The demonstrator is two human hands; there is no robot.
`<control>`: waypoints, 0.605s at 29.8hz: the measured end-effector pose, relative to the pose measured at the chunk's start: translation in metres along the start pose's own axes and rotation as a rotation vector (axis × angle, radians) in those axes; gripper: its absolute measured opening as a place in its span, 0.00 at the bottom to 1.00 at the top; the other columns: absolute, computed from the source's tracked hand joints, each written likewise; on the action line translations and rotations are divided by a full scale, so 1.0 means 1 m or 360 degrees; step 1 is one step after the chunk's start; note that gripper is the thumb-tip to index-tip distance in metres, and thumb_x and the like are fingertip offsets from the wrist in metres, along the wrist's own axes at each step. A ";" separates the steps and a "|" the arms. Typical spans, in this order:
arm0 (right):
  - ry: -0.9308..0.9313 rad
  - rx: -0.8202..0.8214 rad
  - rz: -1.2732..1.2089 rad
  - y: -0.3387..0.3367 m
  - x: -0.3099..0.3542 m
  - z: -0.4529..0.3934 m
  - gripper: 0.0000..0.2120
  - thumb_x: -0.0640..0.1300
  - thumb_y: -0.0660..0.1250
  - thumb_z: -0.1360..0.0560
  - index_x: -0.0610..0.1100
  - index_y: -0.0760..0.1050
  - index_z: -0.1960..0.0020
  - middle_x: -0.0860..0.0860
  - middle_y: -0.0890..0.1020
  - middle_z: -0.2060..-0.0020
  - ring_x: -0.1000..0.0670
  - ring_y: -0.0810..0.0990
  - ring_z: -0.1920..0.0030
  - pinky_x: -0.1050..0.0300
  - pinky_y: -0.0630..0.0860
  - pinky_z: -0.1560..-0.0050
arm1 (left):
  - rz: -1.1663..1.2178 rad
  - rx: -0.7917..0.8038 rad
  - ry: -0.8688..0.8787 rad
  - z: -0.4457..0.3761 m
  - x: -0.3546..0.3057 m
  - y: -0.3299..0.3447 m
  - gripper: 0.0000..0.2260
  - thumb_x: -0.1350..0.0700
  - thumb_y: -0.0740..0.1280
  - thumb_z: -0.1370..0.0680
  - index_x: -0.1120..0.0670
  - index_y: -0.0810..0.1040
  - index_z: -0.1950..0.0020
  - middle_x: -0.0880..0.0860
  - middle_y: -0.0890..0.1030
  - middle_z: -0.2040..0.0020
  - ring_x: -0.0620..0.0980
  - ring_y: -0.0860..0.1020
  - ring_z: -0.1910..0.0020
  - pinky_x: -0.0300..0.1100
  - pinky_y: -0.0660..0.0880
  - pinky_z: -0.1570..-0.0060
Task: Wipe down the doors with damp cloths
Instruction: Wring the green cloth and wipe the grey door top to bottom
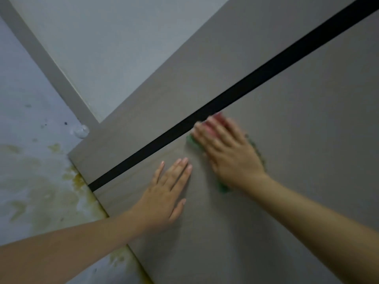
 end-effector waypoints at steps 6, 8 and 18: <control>0.0414 -0.0233 -0.0084 -0.023 -0.056 -0.054 0.25 0.52 0.47 0.18 0.45 0.52 0.23 0.48 0.55 0.24 0.42 0.51 0.24 0.44 0.41 0.25 | 0.0154 -0.0150 -0.0173 -0.007 0.021 -0.002 0.32 0.49 0.58 0.24 0.61 0.55 0.24 0.64 0.56 0.25 0.59 0.53 0.24 0.59 0.52 0.29; 0.0210 -0.0112 -0.0026 -0.014 -0.019 -0.059 0.26 0.52 0.47 0.18 0.45 0.50 0.22 0.49 0.51 0.23 0.42 0.49 0.24 0.43 0.40 0.26 | 0.0135 -0.0167 -0.0245 -0.009 0.030 -0.003 0.32 0.49 0.57 0.24 0.63 0.56 0.24 0.65 0.55 0.25 0.59 0.52 0.24 0.59 0.52 0.29; 0.0524 -0.0243 -0.0159 -0.044 -0.103 -0.106 0.27 0.52 0.43 0.19 0.43 0.49 0.23 0.47 0.52 0.23 0.43 0.48 0.23 0.46 0.39 0.25 | 0.0227 -0.0369 -0.0392 -0.019 0.051 -0.025 0.30 0.49 0.57 0.24 0.62 0.57 0.25 0.61 0.60 0.25 0.55 0.55 0.25 0.58 0.55 0.31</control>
Point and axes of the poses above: each hand's wrist, its own z-axis away from the middle knuckle, its own y-axis out of the palm, x = y × z, the point moved 10 cm from there along -z, towards the middle knuckle
